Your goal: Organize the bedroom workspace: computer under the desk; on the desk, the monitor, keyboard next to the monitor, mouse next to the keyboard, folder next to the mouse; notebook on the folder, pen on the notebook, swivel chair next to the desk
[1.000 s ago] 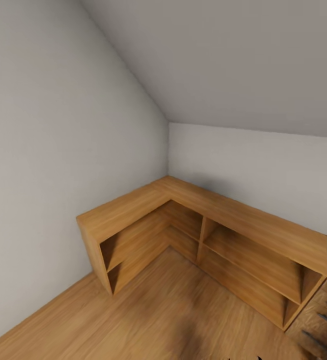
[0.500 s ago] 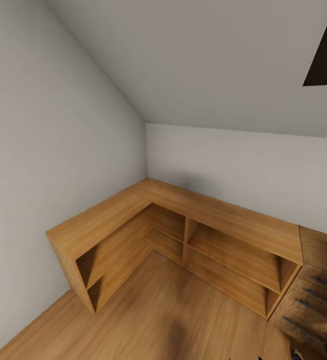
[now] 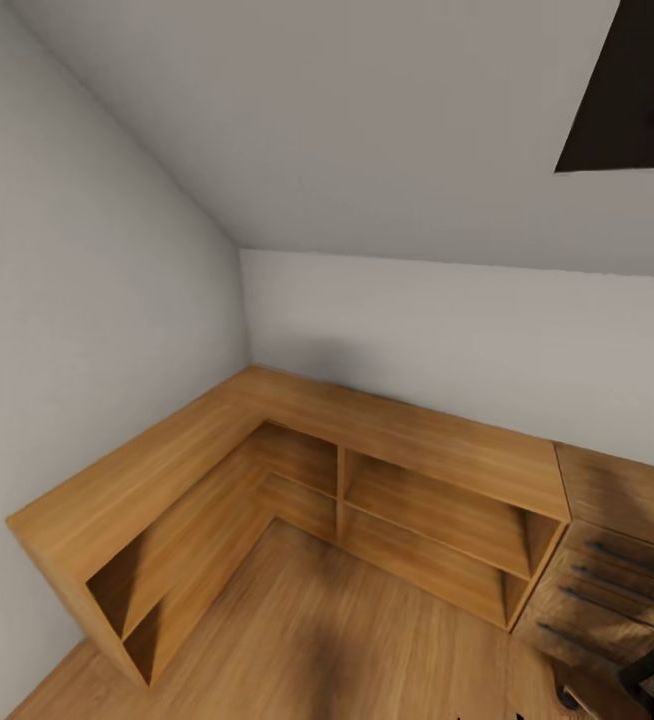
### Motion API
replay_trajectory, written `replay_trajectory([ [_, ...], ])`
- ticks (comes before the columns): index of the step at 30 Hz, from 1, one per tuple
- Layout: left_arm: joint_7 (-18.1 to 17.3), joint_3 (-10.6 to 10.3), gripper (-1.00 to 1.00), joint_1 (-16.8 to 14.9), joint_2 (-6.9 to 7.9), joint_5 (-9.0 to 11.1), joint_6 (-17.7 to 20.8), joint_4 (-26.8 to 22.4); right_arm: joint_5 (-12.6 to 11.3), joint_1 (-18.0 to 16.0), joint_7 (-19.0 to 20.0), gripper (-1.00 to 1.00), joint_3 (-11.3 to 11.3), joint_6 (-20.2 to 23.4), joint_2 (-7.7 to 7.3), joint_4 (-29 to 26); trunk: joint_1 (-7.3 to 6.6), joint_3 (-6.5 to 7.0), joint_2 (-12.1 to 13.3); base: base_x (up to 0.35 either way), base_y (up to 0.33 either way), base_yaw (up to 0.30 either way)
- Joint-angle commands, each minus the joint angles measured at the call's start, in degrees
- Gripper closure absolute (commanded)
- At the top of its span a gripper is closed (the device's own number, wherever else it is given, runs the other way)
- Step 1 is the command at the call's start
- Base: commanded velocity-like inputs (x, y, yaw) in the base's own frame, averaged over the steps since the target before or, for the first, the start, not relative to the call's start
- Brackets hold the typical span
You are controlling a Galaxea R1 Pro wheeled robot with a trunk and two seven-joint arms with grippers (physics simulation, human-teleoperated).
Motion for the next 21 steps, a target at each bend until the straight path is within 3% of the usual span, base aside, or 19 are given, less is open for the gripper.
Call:
replay_trajectory([
  [1, 0.0, -0.1, -1.00, 0.0, -0.01, 0.4, -0.1, -0.1, 0.0, 0.0, -0.5, -1.00, 0.5, 0.0, -0.02, -0.1, 0.05, -0.11, -0.1, 0.116, 0.003, -0.300],
  [9, 0.0, -0.1, -1.00, 0.0, -0.01, 0.4, -0.1, -0.1, 0.0, 0.0, -0.5, -1.00, 0.5, 0.0, -0.02, -0.1, 0.05, -0.08, -0.1, 0.087, 0.021, -0.300],
  [21, 0.0, -0.1, -1.00, 0.0, -0.01, 0.4, -0.1, -0.1, 0.1, 0.0, -0.5, -1.00, 0.5, 0.1, -0.02, 0.0, 0.05, 0.23, -0.1, 0.258, 0.080, -0.300],
])
